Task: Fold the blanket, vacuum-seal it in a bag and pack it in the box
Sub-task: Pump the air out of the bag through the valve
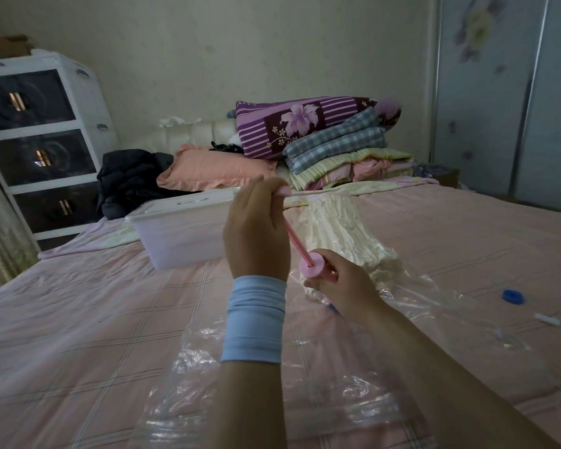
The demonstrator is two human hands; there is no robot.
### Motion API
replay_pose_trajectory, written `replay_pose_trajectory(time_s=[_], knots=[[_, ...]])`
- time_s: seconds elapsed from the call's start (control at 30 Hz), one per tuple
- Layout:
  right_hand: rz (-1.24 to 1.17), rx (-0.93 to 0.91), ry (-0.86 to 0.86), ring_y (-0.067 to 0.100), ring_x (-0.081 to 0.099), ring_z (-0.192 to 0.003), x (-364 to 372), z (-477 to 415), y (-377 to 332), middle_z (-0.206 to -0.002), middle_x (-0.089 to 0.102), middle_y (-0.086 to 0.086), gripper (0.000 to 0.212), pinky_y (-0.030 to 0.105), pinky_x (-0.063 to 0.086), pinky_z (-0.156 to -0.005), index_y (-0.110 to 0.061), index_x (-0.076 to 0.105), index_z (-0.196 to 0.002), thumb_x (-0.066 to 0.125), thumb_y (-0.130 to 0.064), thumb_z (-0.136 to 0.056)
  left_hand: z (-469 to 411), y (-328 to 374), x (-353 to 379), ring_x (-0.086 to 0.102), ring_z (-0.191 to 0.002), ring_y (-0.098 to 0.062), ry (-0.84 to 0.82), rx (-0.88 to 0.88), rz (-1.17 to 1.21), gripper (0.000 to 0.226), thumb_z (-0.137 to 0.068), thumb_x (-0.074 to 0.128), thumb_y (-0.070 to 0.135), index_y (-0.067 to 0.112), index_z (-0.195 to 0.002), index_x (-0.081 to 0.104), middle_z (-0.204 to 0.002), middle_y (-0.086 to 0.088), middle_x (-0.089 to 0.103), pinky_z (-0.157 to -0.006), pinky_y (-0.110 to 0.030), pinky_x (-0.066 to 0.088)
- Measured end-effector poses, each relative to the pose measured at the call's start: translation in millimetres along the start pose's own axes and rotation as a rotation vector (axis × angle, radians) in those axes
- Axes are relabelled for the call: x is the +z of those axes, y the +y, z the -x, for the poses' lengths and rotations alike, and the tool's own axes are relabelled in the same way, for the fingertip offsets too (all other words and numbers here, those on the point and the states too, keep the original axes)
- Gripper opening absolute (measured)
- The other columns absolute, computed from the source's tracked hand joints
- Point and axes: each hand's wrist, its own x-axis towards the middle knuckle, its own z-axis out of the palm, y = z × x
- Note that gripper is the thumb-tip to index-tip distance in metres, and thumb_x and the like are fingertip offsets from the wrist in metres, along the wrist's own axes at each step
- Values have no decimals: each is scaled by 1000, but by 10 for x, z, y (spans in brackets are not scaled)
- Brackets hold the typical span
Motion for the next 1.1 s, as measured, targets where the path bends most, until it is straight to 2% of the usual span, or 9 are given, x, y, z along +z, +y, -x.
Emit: replay_pose_trajectory(time_s=[0.17, 0.23, 0.33, 0.43, 0.6, 0.7, 0.83, 0.97, 1.1], knots=[[15, -30, 8, -11, 62, -89, 20, 11, -21, -91, 66, -35, 48, 5, 41, -74, -37, 64, -124, 83, -29, -81, 570, -223, 281, 62, -77, -14, -430, -258, 52, 13, -94, 56, 21, 21, -94, 70, -86, 7, 70, -73, -35, 53], [18, -35, 11, -10, 62, -90, 24, 23, -13, -92, 67, -33, 47, 6, 41, -73, -36, 64, -123, 83, -28, -80, 576, -197, 271, 61, -76, -16, -510, -281, 36, 14, -94, 55, 22, 21, -92, 69, -83, 6, 68, -73, -35, 52], [18, -29, 29, -4, 64, -95, 4, 11, -8, -101, 70, -25, 48, 18, 49, -81, -40, 63, -121, 84, -35, -78, 263, -85, 112, 63, -74, -16, -357, -105, 7, 15, -97, 54, 21, 16, -94, 69, -84, 3, 69, -69, -36, 55], [1, -8, 30, -8, 64, -94, -29, -18, -2, -102, 70, -28, 43, 16, 48, -81, -42, 63, -117, 83, -34, -79, -88, 13, -99, 64, -74, -17, -134, 65, 1, 17, -96, 56, 21, 12, -96, 70, -86, 0, 71, -66, -31, 54], [-3, 5, 13, -5, 65, -96, 49, 29, 7, -104, 71, -25, 45, 13, 50, -78, -45, 62, -117, 83, -34, -79, 81, -42, 7, 66, -96, -17, 30, -14, 53, 14, -96, 57, 15, 10, -97, 70, -97, 0, 71, -81, -23, 50], [6, -11, 23, -2, 64, -95, 91, 21, -12, -103, 70, -22, 50, 8, 44, -79, -38, 63, -123, 85, -31, -78, 459, -205, 187, 65, -89, -16, -173, -181, 58, 14, -96, 56, 20, 20, -97, 70, -92, 6, 70, -76, -32, 54], [20, -5, -11, -16, 60, -89, 91, 35, -49, -92, 67, -32, 41, 3, 39, -73, -41, 63, -121, 79, -32, -84, 706, -203, 298, 59, -75, -20, -498, -316, -80, 14, -93, 52, 27, 27, -89, 65, -82, 8, 64, -65, -33, 49], [19, -17, 25, -6, 64, -93, 35, 25, -26, -103, 70, -22, 51, 8, 44, -77, -36, 63, -125, 84, -34, -79, 504, -114, 215, 63, -78, -20, -221, -68, -87, 15, -89, 54, 18, 19, -91, 69, -86, 4, 69, -59, -27, 48], [-13, 7, 23, -8, 64, -94, 15, 19, -5, -101, 71, -24, 47, 10, 49, -78, -40, 63, -119, 85, -32, -78, 244, -41, 88, 66, -95, -20, 52, 78, -8, 13, -94, 57, 8, 9, -93, 70, -96, -2, 71, -80, -28, 54]])
